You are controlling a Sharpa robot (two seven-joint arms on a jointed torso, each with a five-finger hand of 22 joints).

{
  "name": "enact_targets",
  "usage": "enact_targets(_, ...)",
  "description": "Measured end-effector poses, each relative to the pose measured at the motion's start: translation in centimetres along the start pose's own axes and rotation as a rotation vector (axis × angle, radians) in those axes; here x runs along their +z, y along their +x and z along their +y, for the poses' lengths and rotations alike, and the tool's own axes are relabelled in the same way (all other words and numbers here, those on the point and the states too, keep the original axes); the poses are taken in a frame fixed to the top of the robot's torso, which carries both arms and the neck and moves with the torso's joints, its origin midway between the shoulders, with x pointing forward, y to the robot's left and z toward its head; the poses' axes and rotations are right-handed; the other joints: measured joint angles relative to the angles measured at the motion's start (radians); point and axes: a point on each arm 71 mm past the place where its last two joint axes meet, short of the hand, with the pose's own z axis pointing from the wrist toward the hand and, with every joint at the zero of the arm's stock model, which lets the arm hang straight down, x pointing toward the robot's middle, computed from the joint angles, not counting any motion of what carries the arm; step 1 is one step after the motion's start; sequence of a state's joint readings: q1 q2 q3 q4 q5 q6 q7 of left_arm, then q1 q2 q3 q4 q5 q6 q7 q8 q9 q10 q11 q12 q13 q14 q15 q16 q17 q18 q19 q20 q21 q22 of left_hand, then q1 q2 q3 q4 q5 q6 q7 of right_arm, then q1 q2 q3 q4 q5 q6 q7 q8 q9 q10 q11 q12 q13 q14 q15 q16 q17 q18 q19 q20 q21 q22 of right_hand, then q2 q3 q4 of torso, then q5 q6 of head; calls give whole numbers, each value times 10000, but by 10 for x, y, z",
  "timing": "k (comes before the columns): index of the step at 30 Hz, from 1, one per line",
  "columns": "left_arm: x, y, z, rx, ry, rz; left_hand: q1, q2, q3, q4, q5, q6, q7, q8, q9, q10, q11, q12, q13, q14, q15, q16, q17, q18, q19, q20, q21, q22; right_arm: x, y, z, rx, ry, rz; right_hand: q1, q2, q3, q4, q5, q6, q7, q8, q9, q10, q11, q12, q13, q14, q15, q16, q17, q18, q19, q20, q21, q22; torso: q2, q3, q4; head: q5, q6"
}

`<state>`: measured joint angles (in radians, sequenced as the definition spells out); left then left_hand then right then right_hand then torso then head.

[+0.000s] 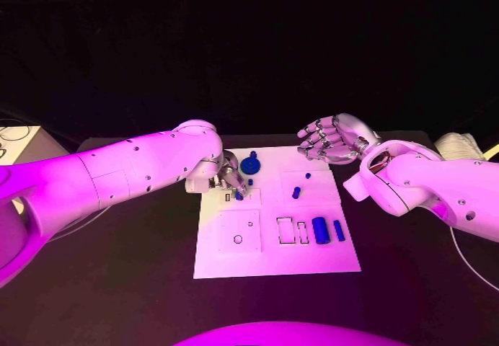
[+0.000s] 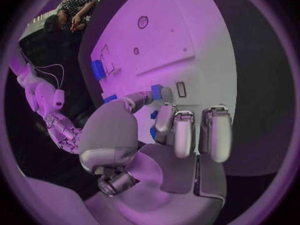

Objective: Assemble the parts on the task board

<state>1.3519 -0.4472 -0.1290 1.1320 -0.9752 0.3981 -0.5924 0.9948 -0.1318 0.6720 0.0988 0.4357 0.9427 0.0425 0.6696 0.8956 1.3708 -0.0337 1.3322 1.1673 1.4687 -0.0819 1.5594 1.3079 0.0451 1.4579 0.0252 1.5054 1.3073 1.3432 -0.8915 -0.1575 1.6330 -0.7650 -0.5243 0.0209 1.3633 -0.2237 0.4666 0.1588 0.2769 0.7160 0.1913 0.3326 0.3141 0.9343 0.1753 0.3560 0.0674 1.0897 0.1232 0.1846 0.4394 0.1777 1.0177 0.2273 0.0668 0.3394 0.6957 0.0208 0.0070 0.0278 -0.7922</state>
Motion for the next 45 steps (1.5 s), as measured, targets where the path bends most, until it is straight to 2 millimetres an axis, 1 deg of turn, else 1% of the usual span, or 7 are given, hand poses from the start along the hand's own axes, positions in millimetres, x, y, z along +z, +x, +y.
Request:
enact_targets(7,1,0,-1,-6,-54,-7,0,0,0,0,-175,15,15,7,-24,1,1,-78,-57,0,0,0,0,0,0,0,-40,0,0,0,0,1,0,9,0,0,0,0,0,0,0,0,-9,0,0,0,0,0,0,0,0,1,0,0,0,-11,4,7,0,-9,-19)
enact_targets(19,2,0,-1,0,-102,1,0,0,-68,-68,-179,-4,-5,-31,-13,2,2,-116,-96,0,0,0,-1,0,-37,37,-85,0,0,0,0,1,6,18,1,-1,0,0,0,1,0,0,-9,0,0,0,2,-37,-37,-39,-10,0,0,0,0,-26,4,11,0,-35,-50)
enact_targets(28,2,-1,-1,-22,-113,14,-12,-12,-269,-231,-269,45,-55,-85,-1,2,2,-115,-84,0,0,0,-2,0,-37,37,-116,0,0,0,0,1,10,32,-2,-4,0,0,0,1,0,0,-8,0,0,0,-7,-73,0,-39,-21,1,-36,36,0,-61,-2,7,6,-38,-60)
enact_targets(34,2,-1,1,-41,-147,9,-129,-125,-540,-18,-331,108,-125,-87,0,0,0,-115,-63,0,0,0,-3,0,-37,37,-116,0,0,0,0,2,10,43,-39,-41,0,0,0,1,0,0,-8,0,0,0,-6,-73,0,-78,-33,0,-35,36,0,-86,-3,4,5,-40,-60)
enact_targets(38,3,-2,2,-53,-185,-2,-191,-110,-850,185,-700,117,-163,-158,-16,0,0,-115,-51,0,0,0,-3,0,-38,37,-116,0,0,0,0,4,10,49,-139,-33,0,0,0,1,0,0,-13,-15,15,0,-5,-109,36,-78,-58,0,-98,49,0,-160,-3,4,2,-47,-53)
enact_targets(41,3,-2,3,-48,-211,-13,-190,-110,-1003,339,-1086,134,-182,-177,-38,0,0,-115,-51,0,0,0,-3,1,-37,37,-116,0,0,0,0,9,12,53,-197,11,-2,2,0,1,0,0,-18,-37,37,0,-6,-109,36,-116,-62,-1,-126,53,0,-204,-1,4,0,-51,-56)
enact_targets(45,3,-2,3,-36,-225,-24,-191,-110,-1081,419,-1148,151,-199,-179,-39,0,0,-115,-51,0,0,0,-3,0,-37,37,-116,0,0,0,-1,18,12,59,-196,11,-29,29,0,1,0,0,-18,-37,37,0,-5,-109,36,-116,-74,-1,-126,53,0,-230,3,4,0,-53,-59)
